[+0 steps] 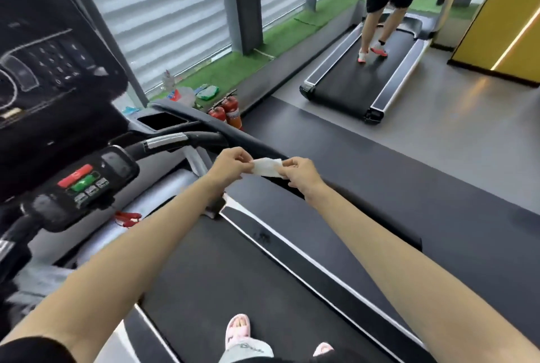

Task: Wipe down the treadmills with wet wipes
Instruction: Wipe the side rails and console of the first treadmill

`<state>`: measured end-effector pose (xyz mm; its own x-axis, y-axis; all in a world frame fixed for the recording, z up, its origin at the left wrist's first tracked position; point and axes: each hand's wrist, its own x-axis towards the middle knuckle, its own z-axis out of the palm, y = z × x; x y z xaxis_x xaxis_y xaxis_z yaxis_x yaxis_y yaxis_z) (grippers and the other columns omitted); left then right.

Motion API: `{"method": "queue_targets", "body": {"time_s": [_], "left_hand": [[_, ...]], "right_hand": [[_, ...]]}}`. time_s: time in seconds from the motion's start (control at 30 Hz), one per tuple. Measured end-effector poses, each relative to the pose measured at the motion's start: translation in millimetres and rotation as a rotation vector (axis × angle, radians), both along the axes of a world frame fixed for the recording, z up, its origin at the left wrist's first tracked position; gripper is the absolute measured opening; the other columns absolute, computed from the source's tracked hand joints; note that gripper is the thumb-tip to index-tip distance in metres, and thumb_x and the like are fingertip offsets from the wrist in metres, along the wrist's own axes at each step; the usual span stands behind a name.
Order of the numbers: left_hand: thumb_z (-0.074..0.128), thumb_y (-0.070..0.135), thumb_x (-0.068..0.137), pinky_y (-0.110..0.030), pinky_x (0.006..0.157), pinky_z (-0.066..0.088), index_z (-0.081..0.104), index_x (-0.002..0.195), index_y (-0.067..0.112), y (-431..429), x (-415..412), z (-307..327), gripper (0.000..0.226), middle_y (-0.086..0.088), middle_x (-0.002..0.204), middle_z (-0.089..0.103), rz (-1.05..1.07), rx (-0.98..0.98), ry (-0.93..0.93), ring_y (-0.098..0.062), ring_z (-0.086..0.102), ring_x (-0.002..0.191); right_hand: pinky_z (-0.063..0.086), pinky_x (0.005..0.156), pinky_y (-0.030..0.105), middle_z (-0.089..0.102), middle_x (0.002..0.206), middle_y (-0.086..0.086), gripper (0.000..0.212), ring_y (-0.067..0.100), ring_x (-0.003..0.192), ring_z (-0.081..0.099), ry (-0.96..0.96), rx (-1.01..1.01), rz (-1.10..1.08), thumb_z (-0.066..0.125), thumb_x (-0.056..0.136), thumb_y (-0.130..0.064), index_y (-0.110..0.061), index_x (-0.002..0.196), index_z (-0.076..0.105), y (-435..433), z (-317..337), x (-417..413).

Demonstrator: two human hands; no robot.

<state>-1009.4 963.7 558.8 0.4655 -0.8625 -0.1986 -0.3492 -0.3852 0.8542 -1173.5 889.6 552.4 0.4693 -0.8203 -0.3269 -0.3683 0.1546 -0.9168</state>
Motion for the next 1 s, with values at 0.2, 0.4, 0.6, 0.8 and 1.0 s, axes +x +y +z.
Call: {"method": "queue_targets", "body": {"time_s": [0.2,0.4,0.6,0.8,1.0], "left_hand": [[0.062,-0.003,0.085,-0.024,0.059,0.043,0.057,0.072,0.015,59,91,29,0.023,-0.005,0.071,0.057,0.188,-0.063,-0.035,-0.014,0.052,0.063],[0.064,0.0,0.084,-0.028,0.06,0.045,0.06,0.076,0.016,130,212,51,0.018,-0.005,0.074,0.06,0.469,-0.129,-0.038,-0.015,0.055,0.066],[0.062,0.002,0.086,-0.028,0.066,0.048,0.059,0.076,0.017,178,316,37,0.018,0.002,0.076,0.06,0.686,-0.145,0.0,-0.008,0.058,0.07],[0.061,0.002,0.086,-0.023,0.056,0.046,0.059,0.074,0.018,193,362,-15,0.02,-0.004,0.077,0.064,0.768,0.011,0.063,-0.011,0.061,0.064],[0.059,-0.001,0.081,-0.026,0.065,0.049,0.061,0.075,0.018,192,374,-36,0.02,-0.007,0.09,0.067,0.798,0.132,0.005,-0.018,0.064,0.077]], "right_hand": [[0.044,0.073,0.024,0.061,0.084,0.001,0.009,0.016,0.084,0.054,-0.033,-0.08,0.206,0.061,0.088,-0.008,-0.012,0.096,0.063,23,16,112],[0.049,0.07,0.029,0.061,0.08,0.005,0.011,0.018,0.076,0.059,-0.082,-0.19,0.385,0.061,0.082,-0.002,-0.006,0.089,0.069,61,38,271],[0.041,0.063,0.022,0.058,0.07,-0.006,0.013,0.01,0.068,0.053,-0.041,-0.251,0.543,0.062,0.081,-0.004,-0.015,0.086,0.067,99,34,401],[0.039,0.057,0.02,0.059,0.069,-0.003,0.014,0.01,0.067,0.052,0.135,-0.264,0.71,0.058,0.086,-0.005,-0.009,0.087,0.071,108,7,456],[0.046,0.055,0.016,0.061,0.074,0.011,0.021,0.017,0.064,0.057,0.273,-0.134,0.793,0.058,0.091,-0.006,0.011,0.101,0.066,107,1,470]]}}
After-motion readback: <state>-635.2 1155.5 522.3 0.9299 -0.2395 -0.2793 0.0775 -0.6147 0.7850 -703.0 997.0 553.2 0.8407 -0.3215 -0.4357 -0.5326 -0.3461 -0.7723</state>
